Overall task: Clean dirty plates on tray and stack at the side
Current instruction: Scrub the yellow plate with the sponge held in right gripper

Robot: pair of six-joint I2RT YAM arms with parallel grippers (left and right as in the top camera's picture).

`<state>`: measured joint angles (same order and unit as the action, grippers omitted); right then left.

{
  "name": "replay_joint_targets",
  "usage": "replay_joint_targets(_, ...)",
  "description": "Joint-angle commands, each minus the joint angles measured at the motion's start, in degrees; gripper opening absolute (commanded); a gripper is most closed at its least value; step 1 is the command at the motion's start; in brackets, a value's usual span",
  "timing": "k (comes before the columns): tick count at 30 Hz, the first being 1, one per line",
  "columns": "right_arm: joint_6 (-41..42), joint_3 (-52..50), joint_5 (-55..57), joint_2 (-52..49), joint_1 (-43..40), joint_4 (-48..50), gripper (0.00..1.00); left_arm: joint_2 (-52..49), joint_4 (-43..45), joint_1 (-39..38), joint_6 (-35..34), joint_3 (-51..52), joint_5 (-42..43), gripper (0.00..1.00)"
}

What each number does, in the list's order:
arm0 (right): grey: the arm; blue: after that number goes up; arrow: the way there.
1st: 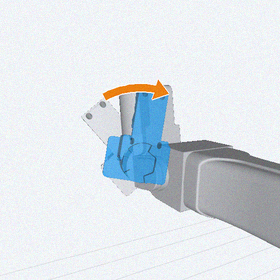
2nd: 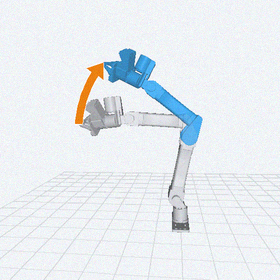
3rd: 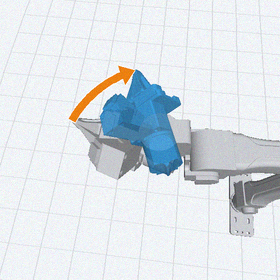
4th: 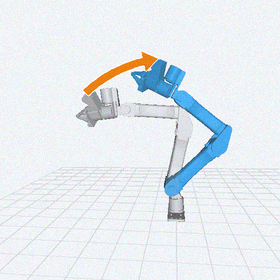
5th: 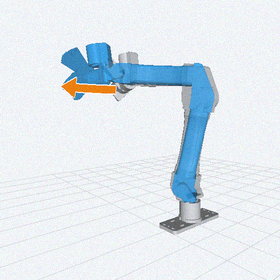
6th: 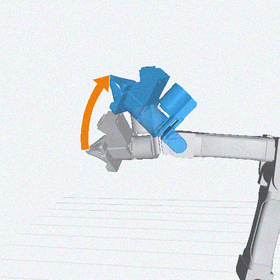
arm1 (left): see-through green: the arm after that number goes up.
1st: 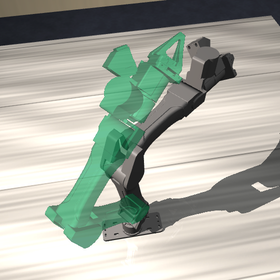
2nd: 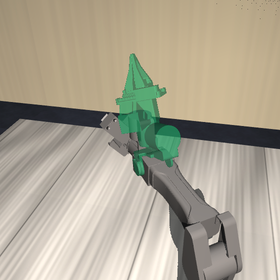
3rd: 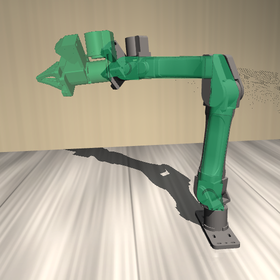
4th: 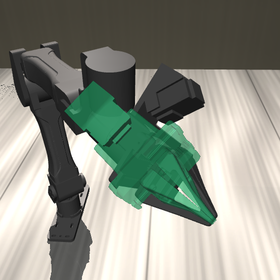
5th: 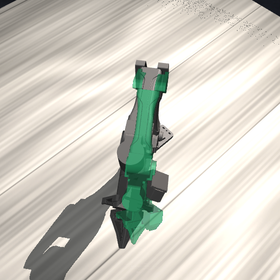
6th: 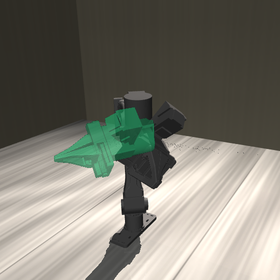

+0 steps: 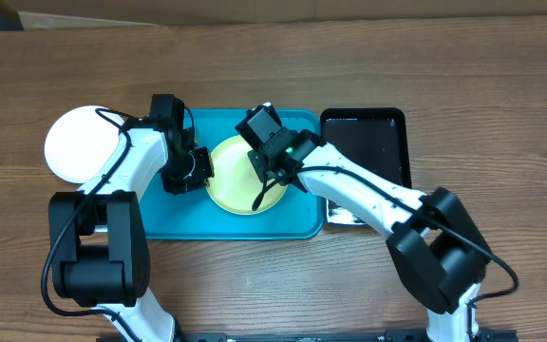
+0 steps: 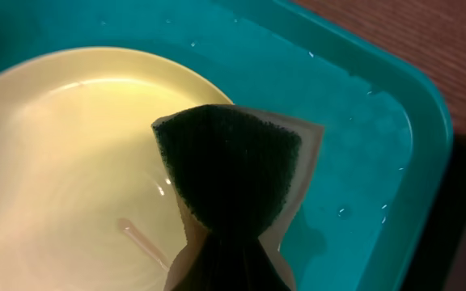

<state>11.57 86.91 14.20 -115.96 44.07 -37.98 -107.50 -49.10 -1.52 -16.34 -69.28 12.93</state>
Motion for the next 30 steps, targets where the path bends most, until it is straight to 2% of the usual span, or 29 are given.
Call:
replay_joint_targets(1,0.2,1.2,1.9,-2.3,0.1,0.9,0.04,0.9,-0.2,-0.4,-0.6,0.6,0.7,0.04)
replay_joint_targets(9,0.2,1.2,1.9,-6.1,-0.1,2.0,0.04,0.9,-0.2,-0.4,-0.6,0.6,0.7,0.04)
replay_joint_targets(14,0.3,1.2,1.8,-7.6,-0.4,1.5,0.07,0.9,-0.3,-0.4,-0.6,0.6,0.7,0.04)
replay_joint_targets(17,0.5,1.1,1.4,-7.6,-0.4,1.2,0.06,0.9,-0.3,-0.4,-0.6,0.6,0.7,0.04)
replay_joint_targets(30,0.5,-2.3,-9.2,-8.7,-0.7,2.8,0.06,0.9,-0.3,-0.4,-0.5,0.6,0.7,0.04)
